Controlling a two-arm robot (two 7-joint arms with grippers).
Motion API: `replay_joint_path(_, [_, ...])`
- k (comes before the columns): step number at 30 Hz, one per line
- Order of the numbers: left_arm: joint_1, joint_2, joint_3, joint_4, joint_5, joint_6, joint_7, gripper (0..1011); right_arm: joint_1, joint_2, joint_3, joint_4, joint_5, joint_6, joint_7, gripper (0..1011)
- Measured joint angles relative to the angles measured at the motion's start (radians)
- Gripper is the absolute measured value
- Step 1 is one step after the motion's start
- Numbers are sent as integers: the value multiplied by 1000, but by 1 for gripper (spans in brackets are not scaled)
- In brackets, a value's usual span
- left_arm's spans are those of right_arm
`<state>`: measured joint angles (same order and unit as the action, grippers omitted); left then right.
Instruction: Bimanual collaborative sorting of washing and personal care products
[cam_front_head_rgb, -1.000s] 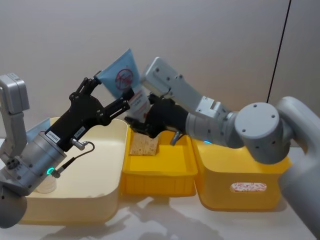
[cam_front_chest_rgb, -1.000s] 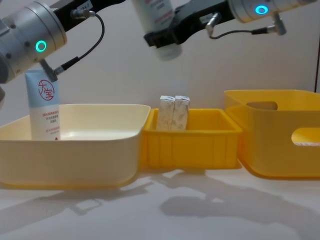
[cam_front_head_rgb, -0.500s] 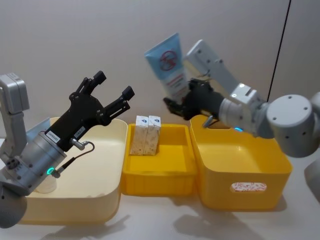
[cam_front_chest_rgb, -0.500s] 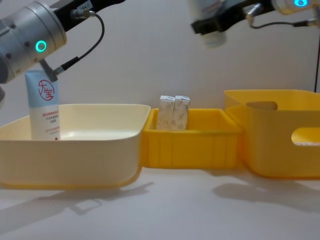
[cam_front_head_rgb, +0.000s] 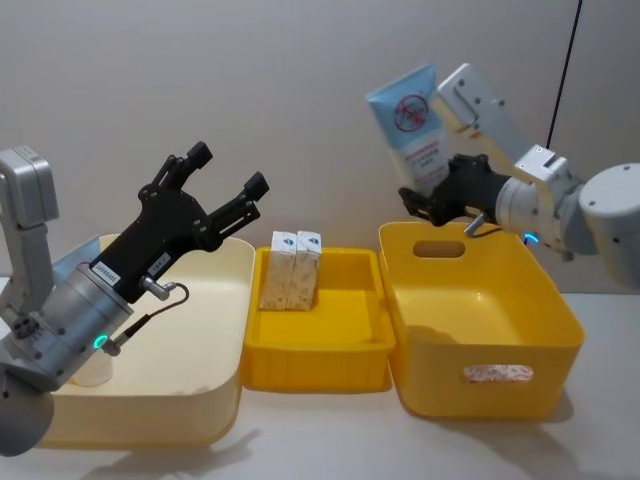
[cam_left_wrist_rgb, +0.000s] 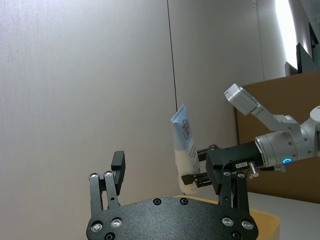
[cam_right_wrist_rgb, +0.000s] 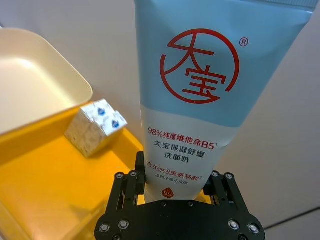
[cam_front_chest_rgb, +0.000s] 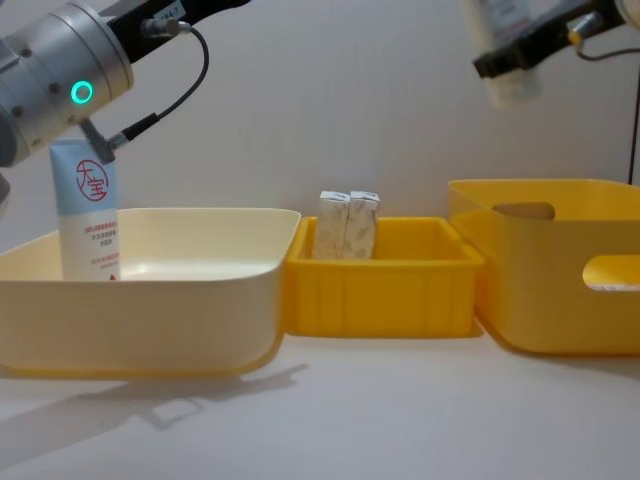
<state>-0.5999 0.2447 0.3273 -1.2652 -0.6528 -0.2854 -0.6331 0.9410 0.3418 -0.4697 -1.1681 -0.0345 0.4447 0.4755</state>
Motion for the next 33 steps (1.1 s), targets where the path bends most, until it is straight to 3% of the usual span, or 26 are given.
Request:
replay_joint_path(10, [0, 0, 0, 0, 0, 0, 0, 1003, 63, 2, -24, 109, -23, 63, 63, 608])
replay_joint_path(22, [0, 0, 0, 0, 0, 0, 0, 1003, 165, -30, -77, 312, -51, 112, 173, 608])
replay_joint_path(28, [0, 0, 0, 0, 0, 0, 0, 1003, 234, -69, -108, 467, -67, 114, 228, 608])
replay_joint_path(33, [0, 0, 0, 0, 0, 0, 0, 1003, 324, -130, -107, 678, -108, 72, 266, 608])
